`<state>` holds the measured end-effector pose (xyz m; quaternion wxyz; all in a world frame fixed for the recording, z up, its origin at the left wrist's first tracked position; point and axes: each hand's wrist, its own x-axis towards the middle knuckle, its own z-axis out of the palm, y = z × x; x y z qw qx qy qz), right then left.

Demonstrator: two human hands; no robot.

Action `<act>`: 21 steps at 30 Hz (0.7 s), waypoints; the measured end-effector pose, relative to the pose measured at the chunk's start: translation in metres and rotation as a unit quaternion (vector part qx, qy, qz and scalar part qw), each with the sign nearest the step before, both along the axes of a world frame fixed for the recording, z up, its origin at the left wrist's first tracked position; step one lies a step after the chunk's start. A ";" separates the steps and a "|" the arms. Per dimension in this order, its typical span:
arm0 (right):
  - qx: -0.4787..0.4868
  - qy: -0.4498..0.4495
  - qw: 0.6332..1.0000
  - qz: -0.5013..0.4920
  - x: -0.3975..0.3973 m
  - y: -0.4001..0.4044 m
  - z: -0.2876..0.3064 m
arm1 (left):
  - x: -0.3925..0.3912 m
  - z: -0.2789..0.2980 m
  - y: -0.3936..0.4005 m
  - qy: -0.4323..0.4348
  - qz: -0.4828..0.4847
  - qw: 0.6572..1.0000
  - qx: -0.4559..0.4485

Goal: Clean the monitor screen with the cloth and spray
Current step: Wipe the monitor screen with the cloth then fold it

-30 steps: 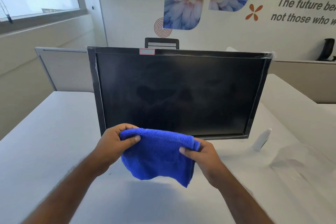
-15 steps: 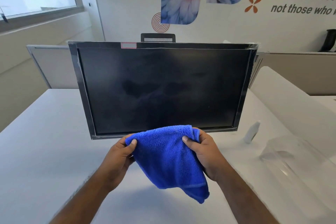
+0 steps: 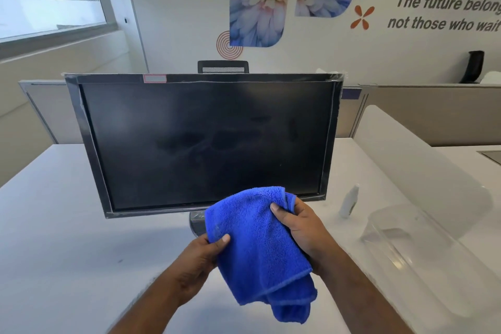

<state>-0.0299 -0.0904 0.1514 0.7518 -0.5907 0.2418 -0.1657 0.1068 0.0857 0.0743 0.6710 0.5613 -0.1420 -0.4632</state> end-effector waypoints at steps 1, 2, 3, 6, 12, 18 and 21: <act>-0.003 0.010 1.000 -0.007 -0.004 -0.006 -0.001 | -0.001 0.004 -0.003 -0.007 0.017 1.000 0.003; -0.007 0.020 1.000 -0.014 -0.009 -0.011 -0.002 | -0.002 0.008 -0.006 -0.016 0.032 0.999 0.006; -0.011 0.031 0.999 -0.020 -0.012 -0.017 -0.004 | -0.002 0.011 -0.008 -0.031 0.044 0.998 0.013; -0.023 0.070 0.997 -0.032 -0.021 -0.034 -0.014 | -0.004 0.021 -0.013 -0.084 0.056 0.994 0.028; 0.077 0.017 0.994 0.079 -0.042 -0.051 -0.036 | -0.016 0.032 -0.018 -0.125 0.091 0.988 0.029; 0.089 0.014 0.983 0.160 -0.049 -0.041 -0.057 | -0.017 0.035 -0.007 -0.121 0.078 0.989 0.035; 0.073 0.051 0.987 0.135 -0.049 -0.028 -0.061 | -0.014 0.037 0.002 -0.130 0.049 0.989 0.049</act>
